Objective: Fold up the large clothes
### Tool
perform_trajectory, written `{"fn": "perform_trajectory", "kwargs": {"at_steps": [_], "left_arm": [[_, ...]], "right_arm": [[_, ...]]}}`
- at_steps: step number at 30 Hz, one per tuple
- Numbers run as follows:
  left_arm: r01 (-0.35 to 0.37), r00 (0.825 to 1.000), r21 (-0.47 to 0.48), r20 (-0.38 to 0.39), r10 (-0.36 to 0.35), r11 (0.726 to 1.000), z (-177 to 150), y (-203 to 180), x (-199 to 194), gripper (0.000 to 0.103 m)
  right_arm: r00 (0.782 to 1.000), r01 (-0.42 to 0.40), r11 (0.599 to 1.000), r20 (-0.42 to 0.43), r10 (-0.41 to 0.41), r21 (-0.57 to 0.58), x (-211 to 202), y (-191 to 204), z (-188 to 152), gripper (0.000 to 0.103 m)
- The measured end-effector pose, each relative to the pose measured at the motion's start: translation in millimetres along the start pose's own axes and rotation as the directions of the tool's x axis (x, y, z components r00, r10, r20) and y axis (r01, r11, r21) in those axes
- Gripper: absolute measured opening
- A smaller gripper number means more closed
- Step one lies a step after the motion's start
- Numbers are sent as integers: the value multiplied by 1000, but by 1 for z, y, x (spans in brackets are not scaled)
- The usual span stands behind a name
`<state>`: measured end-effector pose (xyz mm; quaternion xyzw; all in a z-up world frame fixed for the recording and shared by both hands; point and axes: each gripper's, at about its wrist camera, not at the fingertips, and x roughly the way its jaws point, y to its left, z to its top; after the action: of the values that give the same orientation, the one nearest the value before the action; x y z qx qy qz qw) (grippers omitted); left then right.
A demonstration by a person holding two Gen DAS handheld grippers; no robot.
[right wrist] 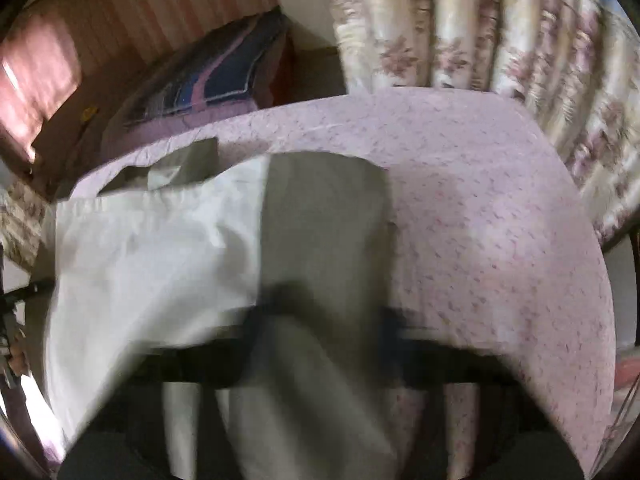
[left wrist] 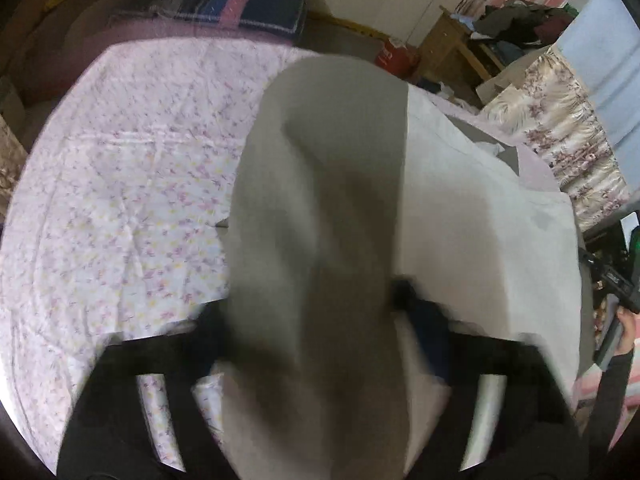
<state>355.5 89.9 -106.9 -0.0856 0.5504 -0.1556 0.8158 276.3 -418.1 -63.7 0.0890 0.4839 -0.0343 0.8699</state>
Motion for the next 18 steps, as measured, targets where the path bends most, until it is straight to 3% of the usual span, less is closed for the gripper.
{"fn": "perform_trajectory", "kwargs": {"at_steps": [1,3,4,6,8,11,15,18], "left_arm": [[-13,1000,15,9,13,1000,-1,-3,-1,45],[-72,995,70,74,67,995,-4,-16,-11,19],[-116,986,92,128,104,989,-5,-24,-19,14],[-170,955,133,268,130,976,-11,-37,-41,8],[-232,935,144,307,180,962,-6,-42,-40,9],[-272,947,138,215,239,952,6,-31,-3,11],[-328,938,161,170,301,931,8,-27,17,24],[-407,908,176,180,378,896,8,-29,4,41]], "right_arm": [[998,44,998,40,-42,-55,-4,8,-1,5],[980,132,980,169,-107,-149,-23,27,-2,3],[953,183,965,273,-128,-186,-42,38,-5,3],[900,280,939,397,-183,-202,-60,50,-5,2],[883,357,906,399,-249,-226,-49,53,1,2],[899,407,880,280,-338,-246,-4,42,3,2],[892,451,851,163,-421,-269,30,29,-3,3],[911,405,889,173,-374,-212,3,24,-5,5]]}}
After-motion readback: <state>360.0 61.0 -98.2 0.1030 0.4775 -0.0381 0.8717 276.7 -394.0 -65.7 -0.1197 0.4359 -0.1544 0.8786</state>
